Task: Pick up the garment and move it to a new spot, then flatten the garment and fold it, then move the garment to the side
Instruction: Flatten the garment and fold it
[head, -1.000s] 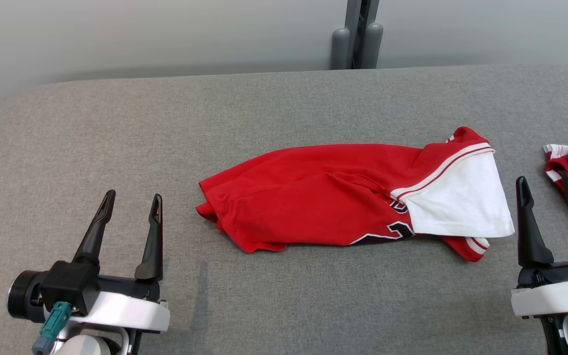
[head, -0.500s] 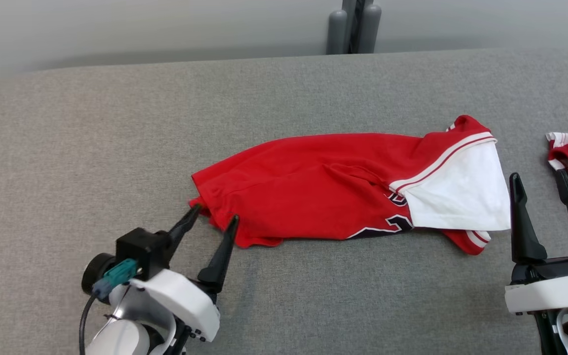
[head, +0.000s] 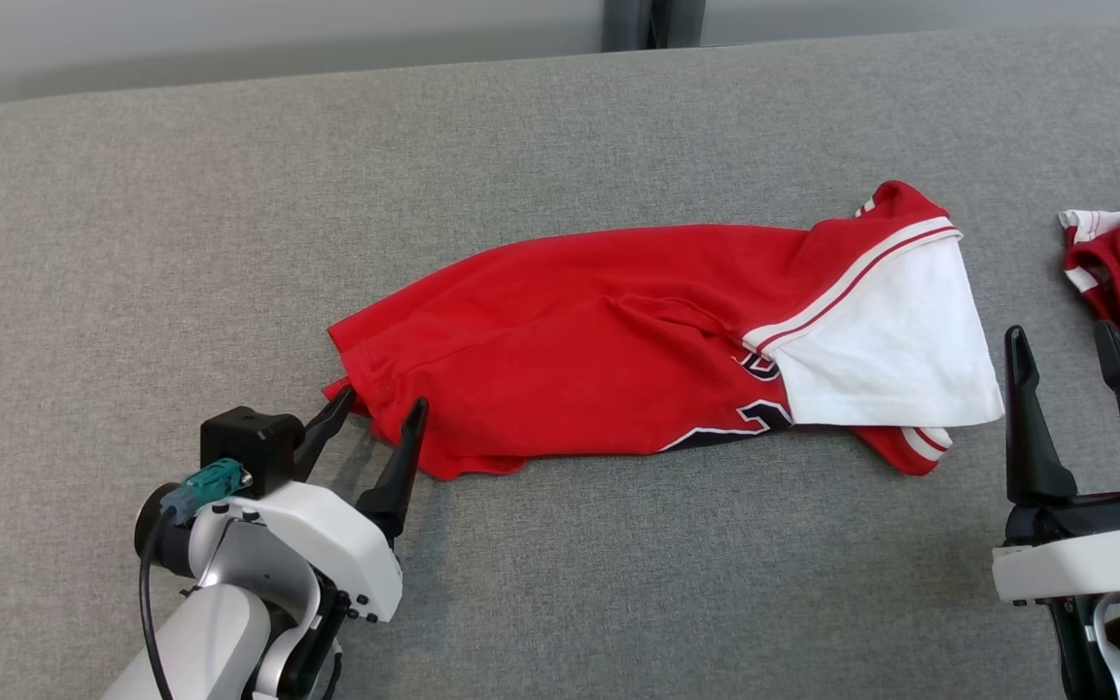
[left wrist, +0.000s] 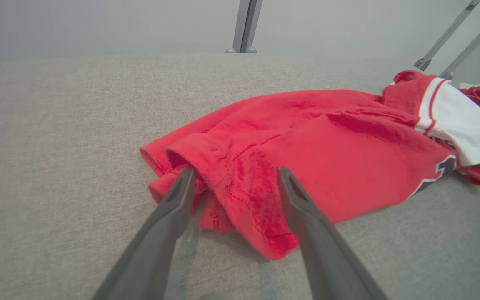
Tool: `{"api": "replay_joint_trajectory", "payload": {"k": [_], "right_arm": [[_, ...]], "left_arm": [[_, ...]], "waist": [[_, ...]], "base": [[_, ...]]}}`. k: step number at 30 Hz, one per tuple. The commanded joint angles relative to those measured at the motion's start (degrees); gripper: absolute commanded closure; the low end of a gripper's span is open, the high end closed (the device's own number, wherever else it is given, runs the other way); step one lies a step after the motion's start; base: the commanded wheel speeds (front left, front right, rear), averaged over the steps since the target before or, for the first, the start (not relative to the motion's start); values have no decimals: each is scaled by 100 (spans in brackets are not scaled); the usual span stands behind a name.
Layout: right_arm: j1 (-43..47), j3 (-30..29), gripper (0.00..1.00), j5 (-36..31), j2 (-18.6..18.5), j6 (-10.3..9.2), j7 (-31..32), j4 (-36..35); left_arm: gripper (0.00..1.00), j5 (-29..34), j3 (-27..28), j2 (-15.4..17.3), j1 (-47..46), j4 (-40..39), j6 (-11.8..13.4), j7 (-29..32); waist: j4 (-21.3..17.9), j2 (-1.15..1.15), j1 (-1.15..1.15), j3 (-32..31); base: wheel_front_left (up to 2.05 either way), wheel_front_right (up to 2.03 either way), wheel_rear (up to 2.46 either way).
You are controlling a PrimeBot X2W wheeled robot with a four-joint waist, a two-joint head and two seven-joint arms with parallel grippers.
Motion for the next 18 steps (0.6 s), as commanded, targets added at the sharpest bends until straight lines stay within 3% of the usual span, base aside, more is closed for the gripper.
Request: {"api": "replay_joint_trajectory", "payload": {"k": [1,4,5,7,8,18], "right_arm": [[-73,-18,0,36,0,0,-43,19],[-68,-43,0,42,6,0,-65,62],[-75,-46,0,41,7,0,-65,68],[-91,-50,0,40,10,0,-77,84],[-102,-52,0,41,11,-1,-81,97],[7,-243,0,68,13,0,129,396]], "left_arm": [[0,-30,39,19,-95,34,-8,-51],[2,-20,35,16,-119,70,-19,-99],[18,-4,24,26,-131,72,-32,-107],[68,47,7,47,-156,30,-49,-164],[100,50,-3,49,-157,15,-48,-170],[100,156,-40,127,-178,-164,4,-225]], "waist": [[-9,0,0,12],[-5,0,0,24],[0,0,0,28],[9,0,0,33],[16,0,0,37],[40,0,0,93]], "base": [[0,0,0],[0,0,0],[0,0,0],[0,0,0],[0,0,0],[0,0,0]]}}
